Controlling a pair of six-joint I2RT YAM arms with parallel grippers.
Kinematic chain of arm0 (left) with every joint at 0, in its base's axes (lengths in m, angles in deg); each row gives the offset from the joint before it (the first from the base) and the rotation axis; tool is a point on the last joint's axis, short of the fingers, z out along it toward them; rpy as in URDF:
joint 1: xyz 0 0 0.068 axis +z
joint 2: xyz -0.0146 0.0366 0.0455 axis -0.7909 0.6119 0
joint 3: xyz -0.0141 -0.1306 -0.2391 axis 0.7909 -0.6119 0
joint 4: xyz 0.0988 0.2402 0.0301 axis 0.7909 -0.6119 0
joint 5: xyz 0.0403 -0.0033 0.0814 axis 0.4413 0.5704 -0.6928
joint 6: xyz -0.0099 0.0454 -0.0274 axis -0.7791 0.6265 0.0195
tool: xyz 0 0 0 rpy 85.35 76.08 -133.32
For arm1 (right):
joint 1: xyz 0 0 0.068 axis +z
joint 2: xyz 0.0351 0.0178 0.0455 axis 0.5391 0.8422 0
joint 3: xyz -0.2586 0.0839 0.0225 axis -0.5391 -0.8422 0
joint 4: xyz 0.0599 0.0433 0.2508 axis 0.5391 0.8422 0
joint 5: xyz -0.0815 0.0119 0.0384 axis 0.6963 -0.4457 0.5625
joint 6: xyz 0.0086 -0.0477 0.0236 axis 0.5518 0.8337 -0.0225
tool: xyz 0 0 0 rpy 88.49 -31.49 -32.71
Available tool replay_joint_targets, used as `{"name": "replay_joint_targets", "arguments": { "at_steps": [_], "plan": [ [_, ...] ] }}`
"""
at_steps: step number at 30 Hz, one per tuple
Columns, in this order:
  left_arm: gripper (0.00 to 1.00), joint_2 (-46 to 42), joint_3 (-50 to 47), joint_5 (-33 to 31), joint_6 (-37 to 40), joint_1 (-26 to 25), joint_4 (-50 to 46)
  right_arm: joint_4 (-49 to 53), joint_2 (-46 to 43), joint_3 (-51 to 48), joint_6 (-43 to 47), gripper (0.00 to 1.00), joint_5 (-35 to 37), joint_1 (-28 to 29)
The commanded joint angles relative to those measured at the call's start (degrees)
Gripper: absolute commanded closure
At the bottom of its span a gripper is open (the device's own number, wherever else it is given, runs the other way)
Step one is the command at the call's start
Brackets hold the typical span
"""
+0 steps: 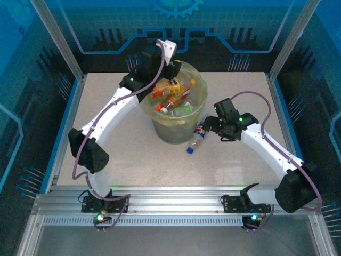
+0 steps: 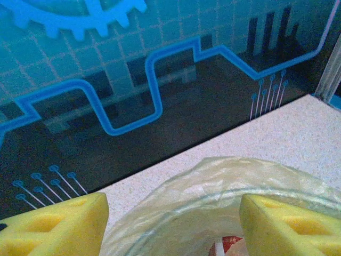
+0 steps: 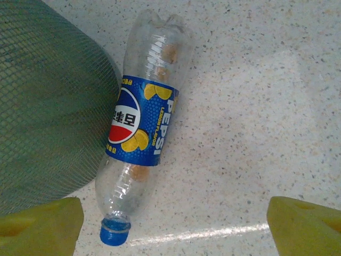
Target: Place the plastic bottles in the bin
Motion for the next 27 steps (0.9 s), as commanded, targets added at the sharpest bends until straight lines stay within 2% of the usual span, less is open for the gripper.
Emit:
{"name": "replay_joint_targets", "arguments": {
  "at_steps": [1,5,13,27],
  "plan": [
    [0.32,-5.32,-2.48,-3.02,-3.08,1.05,-0.74,-4.19,1.32,-1.3,-0.17,0.15,-3.8,-1.95],
    [0.28,-10.72,-8.77,-3.46,-7.45,2.99,-0.83,-5.89,3.98,-0.99,0.31,0.2,-5.96,-2.84],
    [0.23,-19.15,-20.19,-2.98,-12.93,6.04,-1.99,-8.06,9.08,-0.54,1.01,0.21,-8.25,-3.99],
    [0.24,-17.3,-27.18,0.28,-17.28,6.7,-1.05,-11.72,16.93,-0.28,1.87,0.24,-10.81,-5.97]
  ]
}}
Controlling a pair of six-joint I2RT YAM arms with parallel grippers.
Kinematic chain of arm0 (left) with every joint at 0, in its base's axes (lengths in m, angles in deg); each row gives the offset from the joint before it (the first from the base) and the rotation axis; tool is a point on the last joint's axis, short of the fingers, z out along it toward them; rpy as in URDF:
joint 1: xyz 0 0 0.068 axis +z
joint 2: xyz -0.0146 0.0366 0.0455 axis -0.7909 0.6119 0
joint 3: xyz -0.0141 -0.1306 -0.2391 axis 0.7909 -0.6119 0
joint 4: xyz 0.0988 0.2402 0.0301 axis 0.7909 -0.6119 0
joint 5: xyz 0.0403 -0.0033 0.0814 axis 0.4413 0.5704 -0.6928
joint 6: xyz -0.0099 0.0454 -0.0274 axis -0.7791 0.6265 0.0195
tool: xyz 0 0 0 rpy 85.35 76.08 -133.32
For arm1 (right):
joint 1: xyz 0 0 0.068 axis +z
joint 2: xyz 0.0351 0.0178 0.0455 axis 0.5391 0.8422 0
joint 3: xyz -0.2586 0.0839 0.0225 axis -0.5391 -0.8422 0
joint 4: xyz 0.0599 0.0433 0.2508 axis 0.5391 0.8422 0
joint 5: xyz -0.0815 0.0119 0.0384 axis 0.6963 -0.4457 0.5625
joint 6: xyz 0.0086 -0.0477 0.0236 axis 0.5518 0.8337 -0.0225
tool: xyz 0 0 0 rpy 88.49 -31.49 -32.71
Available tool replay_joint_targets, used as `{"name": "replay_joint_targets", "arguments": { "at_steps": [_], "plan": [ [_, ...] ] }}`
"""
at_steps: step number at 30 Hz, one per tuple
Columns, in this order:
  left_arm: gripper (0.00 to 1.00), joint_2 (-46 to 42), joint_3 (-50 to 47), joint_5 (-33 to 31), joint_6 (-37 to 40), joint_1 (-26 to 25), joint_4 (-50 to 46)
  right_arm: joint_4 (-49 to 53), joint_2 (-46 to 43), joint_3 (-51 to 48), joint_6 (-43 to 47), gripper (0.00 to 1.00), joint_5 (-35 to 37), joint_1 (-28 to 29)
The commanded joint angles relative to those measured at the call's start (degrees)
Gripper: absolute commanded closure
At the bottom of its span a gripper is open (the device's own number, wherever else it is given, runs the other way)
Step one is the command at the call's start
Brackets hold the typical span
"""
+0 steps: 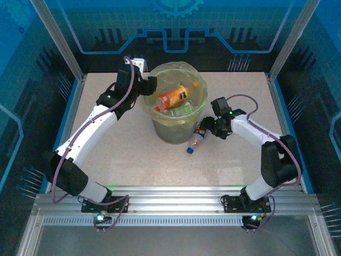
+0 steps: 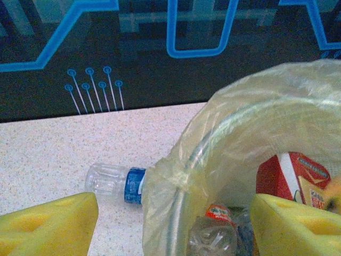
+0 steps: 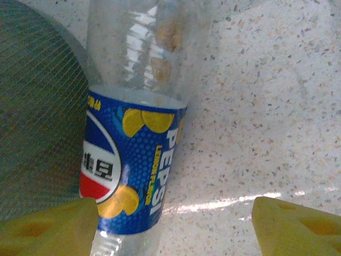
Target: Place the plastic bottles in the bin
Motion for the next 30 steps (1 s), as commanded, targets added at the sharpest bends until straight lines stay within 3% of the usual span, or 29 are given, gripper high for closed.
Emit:
{"name": "replay_joint_targets", "arguments": {
  "at_steps": [1,19,30],
  "plan": [
    [0.24,0.47,-1.66,2.46,-3.11,0.34,0.82,-1.6,1.7,0.51,0.59,0.24,-1.62,-1.03],
    [0.24,-6.02,-6.32,8.71,-9.59,0.26,3.46,0.77,6.56,1.11,2.02,0.36,1.58,-2.38],
    [0.21,-10.03,-7.51,8.03,-11.76,0.07,2.22,-0.58,10.55,2.81,2.39,0.34,-1.4,-2.48]
  ]
}}
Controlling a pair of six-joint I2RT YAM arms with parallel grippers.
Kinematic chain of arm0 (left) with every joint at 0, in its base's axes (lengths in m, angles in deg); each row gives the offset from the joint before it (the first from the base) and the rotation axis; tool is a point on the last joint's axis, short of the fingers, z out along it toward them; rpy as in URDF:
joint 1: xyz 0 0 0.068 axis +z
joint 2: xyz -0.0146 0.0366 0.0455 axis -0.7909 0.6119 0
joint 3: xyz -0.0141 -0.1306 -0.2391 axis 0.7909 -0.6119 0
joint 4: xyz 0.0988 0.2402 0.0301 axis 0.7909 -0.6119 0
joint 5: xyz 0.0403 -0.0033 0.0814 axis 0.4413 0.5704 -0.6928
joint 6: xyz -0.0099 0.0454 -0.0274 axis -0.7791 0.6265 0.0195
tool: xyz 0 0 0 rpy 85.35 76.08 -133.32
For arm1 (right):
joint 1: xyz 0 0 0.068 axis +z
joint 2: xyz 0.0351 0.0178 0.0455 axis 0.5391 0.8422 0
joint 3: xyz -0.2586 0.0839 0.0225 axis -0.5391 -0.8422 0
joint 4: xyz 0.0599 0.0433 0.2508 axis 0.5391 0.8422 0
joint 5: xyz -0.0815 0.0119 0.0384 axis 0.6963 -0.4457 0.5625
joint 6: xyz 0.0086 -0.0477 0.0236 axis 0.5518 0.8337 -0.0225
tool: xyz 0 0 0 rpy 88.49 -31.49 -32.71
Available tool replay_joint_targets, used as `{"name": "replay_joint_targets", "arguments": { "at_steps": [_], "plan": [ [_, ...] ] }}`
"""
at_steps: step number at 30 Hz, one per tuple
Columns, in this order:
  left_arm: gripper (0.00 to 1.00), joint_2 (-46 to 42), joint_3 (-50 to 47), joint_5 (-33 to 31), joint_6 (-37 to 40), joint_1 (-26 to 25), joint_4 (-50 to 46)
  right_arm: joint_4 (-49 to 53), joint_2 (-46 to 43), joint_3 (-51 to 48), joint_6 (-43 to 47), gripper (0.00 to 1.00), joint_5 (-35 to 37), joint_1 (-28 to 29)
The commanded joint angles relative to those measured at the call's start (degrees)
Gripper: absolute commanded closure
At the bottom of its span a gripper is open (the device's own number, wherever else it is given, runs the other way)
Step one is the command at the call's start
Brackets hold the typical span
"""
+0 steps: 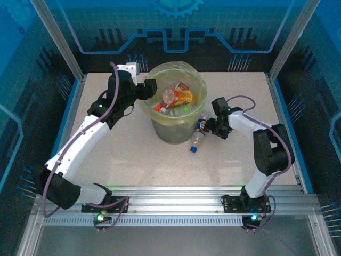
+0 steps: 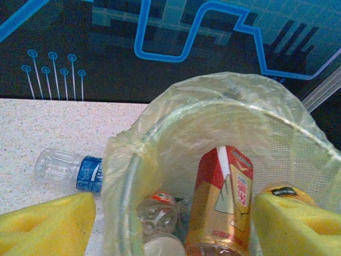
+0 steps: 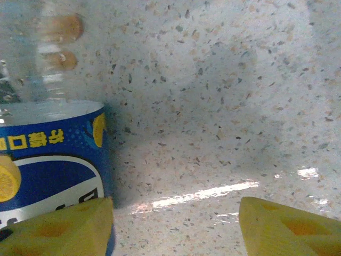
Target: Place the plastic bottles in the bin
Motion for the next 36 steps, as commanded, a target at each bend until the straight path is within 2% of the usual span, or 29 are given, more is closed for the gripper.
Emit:
{"name": "replay_joint_targets", "arguments": {
  "at_steps": [1,14,17,21,26,36],
  "plan": [
    [0.21,-1.68,-1.47,0.33,-1.33,0.1,-0.34,0.03,2.31,1.38,0.72,0.34,-2.14,0.27],
    [0.19,-4.28,-2.33,0.43,-1.89,0.11,-0.46,5.07,-6.88,3.27,0.44,0.28,-0.83,0.45],
    [0.18,-4.68,-2.21,3.88,-2.36,-0.02,0.21,4.27,-9.21,2.72,-0.06,0.27,-1.9,0.89],
    [0.12,-4.43,-0.84,9.08,-1.13,-0.96,-0.5,2.35,-9.41,3.18,-0.14,0.22,-4.65,1.5],
    [0.01,-3.87,0.98,9.25,5.22,-4.64,-5.28,2.17,-6.14,4.99,-0.06,0.17,-5.35,2.21],
    [0.01,-3.73,1.33,7.15,21.65,-7.97,-10.65,-0.12,0.51,5.7,0.37,0.13,-7.23,2.12]
  ]
}}
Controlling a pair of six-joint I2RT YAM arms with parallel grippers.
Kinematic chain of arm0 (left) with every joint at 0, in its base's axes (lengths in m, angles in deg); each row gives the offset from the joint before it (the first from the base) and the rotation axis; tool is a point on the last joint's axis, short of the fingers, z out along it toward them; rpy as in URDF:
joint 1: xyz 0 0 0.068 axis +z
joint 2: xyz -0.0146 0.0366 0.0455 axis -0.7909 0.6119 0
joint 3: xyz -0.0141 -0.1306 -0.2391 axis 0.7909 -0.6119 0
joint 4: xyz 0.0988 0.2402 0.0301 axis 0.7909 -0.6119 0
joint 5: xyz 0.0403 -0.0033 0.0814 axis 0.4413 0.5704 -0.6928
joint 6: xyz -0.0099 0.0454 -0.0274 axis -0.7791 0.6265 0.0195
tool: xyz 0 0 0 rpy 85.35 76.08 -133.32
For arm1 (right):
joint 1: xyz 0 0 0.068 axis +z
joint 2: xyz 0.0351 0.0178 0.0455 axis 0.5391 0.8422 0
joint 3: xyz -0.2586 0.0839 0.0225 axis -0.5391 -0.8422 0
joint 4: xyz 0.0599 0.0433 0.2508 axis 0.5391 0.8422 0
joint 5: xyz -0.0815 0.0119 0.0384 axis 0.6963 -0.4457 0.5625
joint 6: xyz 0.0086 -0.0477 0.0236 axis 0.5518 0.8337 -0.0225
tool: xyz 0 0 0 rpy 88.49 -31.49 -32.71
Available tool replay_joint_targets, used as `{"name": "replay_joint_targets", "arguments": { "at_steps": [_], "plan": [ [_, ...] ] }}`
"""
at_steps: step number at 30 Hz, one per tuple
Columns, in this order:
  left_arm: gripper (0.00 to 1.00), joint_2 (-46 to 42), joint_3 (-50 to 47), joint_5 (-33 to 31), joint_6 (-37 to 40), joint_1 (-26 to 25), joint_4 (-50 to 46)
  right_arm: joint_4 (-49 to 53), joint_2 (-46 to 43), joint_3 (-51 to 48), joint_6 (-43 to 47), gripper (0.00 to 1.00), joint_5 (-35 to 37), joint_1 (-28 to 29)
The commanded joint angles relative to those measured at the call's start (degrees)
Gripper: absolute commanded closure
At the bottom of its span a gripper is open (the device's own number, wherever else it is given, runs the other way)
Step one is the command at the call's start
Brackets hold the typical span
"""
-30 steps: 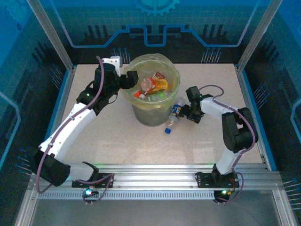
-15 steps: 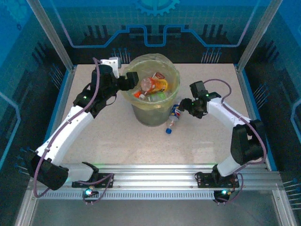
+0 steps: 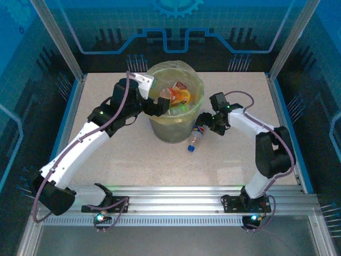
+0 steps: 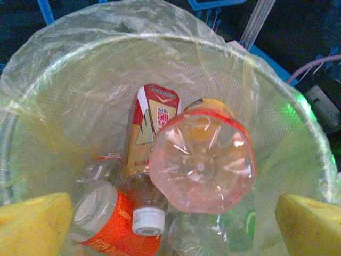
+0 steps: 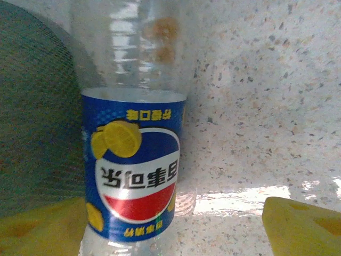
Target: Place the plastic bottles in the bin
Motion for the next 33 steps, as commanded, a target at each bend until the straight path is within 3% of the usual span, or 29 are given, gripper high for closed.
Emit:
{"name": "replay_joint_targets", "arguments": {
  "at_steps": [1,6,17,25,33],
  "plan": [
    [0.01,0.0,1.79,-0.64,8.95,-0.85,-2.26,-0.84,2.65,1.91,0.24,0.12,-1.92,0.37],
    [0.01,3.22,3.28,-4.97,15.17,-2.34,-1.23,-1.15,5.51,2.01,0.34,0.12,-2.44,-0.22],
    [0.01,9.63,8.79,-13.9,19.46,-2.36,-1.36,1.57,7.74,1.66,1.56,0.2,1.07,-1.67],
    [0.01,14.32,13.2,-23.05,18.47,-1.78,0.1,1.59,7.97,1.57,2.18,0.3,0.97,-1.9],
    [0.03,18.61,17.42,-24.41,11.69,2.57,-2.5,2.37,6.58,0.87,2.73,0.4,1.82,-1.92]
  ]
}}
